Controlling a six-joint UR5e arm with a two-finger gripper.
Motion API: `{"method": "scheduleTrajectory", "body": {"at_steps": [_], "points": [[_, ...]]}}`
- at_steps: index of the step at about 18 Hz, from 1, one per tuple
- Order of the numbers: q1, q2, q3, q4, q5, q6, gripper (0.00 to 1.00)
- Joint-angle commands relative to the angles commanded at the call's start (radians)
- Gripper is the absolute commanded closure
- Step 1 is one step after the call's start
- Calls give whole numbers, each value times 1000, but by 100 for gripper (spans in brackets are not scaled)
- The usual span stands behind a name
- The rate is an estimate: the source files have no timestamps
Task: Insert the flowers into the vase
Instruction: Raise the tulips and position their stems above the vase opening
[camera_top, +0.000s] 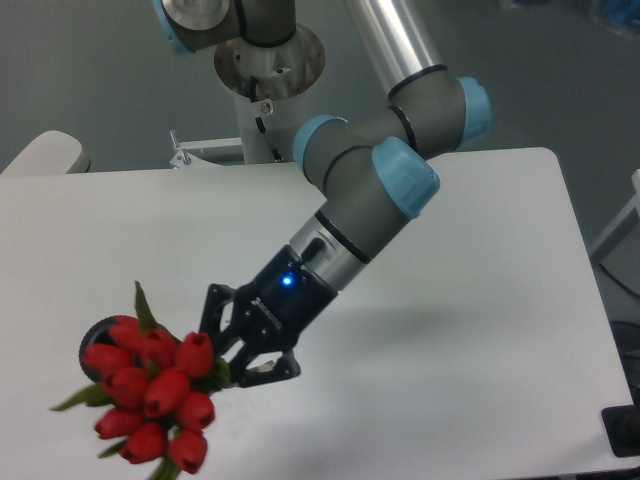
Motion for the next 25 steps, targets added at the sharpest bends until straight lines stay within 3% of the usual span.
{"method": "scheduleTrajectory", "body": {"at_steps": [3, 6, 10, 15, 20, 25], "points": [[0, 3, -26, 0, -140, 21, 80], [-12, 28, -78, 0, -207, 95, 80], [-29, 34, -103, 0, -316, 160, 80], [-64, 41, -115, 0, -318, 161, 80], [-84, 61, -199, 0, -318, 254, 80], [-95, 61, -209, -2, -318, 270, 80]]}}
